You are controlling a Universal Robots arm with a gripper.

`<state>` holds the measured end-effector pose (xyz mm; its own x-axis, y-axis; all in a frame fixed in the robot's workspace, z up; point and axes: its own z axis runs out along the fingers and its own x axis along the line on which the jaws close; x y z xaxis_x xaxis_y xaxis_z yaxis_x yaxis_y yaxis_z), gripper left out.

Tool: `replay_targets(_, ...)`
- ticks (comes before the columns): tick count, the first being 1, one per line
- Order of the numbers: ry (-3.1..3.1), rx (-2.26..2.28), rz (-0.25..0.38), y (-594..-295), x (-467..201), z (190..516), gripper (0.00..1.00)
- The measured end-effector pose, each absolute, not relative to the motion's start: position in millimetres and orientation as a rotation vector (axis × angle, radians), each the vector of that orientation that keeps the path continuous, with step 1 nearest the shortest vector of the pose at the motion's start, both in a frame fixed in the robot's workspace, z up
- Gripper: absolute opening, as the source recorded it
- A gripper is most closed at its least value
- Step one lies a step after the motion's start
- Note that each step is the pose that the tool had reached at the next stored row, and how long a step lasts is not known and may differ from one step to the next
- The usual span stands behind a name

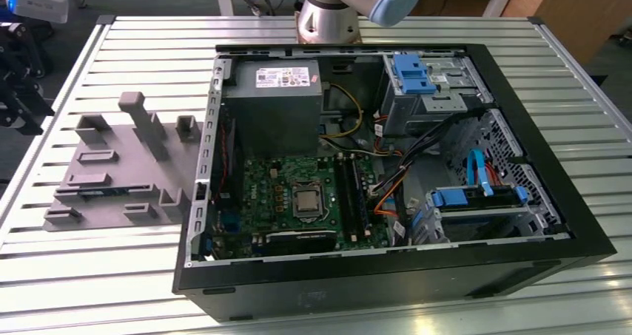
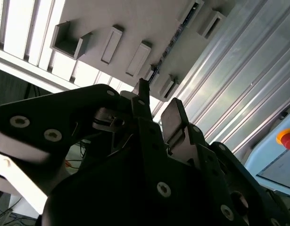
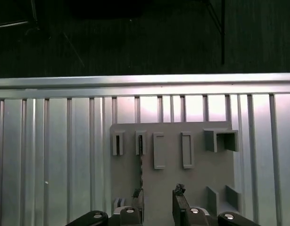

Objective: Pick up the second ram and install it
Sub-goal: 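Pick up the second ram and move it above second insertion slot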

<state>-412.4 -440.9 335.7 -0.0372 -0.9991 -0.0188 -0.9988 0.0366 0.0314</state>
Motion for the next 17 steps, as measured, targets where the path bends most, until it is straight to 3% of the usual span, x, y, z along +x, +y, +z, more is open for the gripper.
replay_targets(4,-2.264,2.193,-0.024,-441,-413,334,0.38)
replay_targets(17,-2.263,2.190,-0.029,-441,-415,311,0.38)
